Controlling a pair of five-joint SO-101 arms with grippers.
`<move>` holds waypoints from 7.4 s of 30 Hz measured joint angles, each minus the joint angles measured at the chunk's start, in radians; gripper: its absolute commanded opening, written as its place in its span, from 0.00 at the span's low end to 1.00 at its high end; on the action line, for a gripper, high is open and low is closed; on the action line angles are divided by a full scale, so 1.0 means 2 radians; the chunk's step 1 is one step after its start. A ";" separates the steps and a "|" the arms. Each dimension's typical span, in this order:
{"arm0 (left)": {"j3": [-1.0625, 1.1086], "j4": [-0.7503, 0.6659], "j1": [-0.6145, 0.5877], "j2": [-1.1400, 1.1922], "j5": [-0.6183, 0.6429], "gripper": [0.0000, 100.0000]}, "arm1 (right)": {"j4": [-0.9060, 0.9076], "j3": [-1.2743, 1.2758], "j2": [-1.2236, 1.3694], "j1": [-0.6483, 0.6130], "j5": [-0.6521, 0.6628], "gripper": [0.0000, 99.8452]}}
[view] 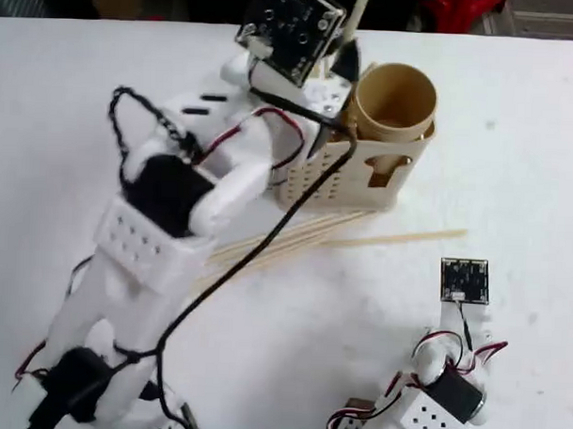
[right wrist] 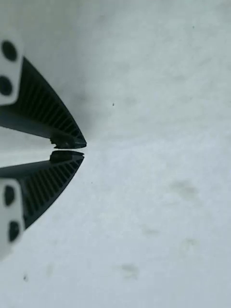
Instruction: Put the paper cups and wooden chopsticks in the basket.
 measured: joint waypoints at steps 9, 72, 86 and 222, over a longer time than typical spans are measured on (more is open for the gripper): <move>0.001 -0.157 0.000 0.074 0.000 0.05 | 0.000 0.000 0.000 0.000 0.000 0.02; 0.326 0.062 -0.028 0.272 -0.226 0.13 | 0.000 0.000 0.000 0.000 0.000 0.02; 0.318 0.066 -0.007 0.296 -0.226 0.02 | 0.000 0.000 0.000 0.000 0.000 0.02; 0.346 0.066 -0.054 0.259 -0.270 0.02 | -0.001 0.000 0.000 0.000 0.000 0.02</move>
